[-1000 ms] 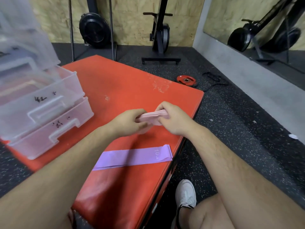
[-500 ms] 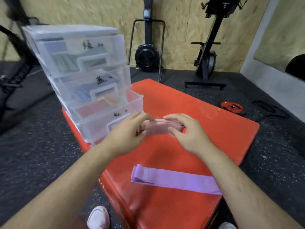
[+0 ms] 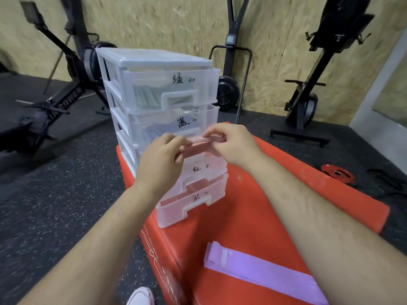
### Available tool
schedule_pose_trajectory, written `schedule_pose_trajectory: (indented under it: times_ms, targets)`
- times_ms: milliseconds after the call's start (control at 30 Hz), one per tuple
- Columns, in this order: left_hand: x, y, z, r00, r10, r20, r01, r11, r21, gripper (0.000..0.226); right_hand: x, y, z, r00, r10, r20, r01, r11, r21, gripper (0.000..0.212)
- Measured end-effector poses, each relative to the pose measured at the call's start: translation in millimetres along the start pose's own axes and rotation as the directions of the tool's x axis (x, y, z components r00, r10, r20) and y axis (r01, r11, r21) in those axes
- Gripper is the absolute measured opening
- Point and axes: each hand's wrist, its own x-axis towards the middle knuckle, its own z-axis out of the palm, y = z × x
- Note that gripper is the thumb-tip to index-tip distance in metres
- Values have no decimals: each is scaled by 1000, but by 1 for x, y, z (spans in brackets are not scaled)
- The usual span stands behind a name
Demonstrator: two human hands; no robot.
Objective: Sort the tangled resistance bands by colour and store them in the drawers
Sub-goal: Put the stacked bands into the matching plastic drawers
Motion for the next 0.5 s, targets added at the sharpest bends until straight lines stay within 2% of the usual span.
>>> schedule_pose_trajectory:
  times_ms: [167, 333, 433, 500]
  targets:
    - [0, -15, 4, 980, -104, 169, 105, 994, 2, 29, 25, 7, 22, 992, 34, 121, -36, 999, 12, 34]
    - [7, -23, 3, 975, -153, 164, 158, 987, -16, 30, 39, 1, 24, 987, 36, 156, -45, 997, 58, 27]
    - [7, -24, 2, 981, -130, 145, 134, 991, -13, 30, 44, 7, 25, 983, 41, 179, -54, 996, 71, 27]
    - [6, -25, 4, 976, -124, 180, 126, 992, 2, 28, 45, 12, 28, 971, 55, 231, -71, 996, 62, 29]
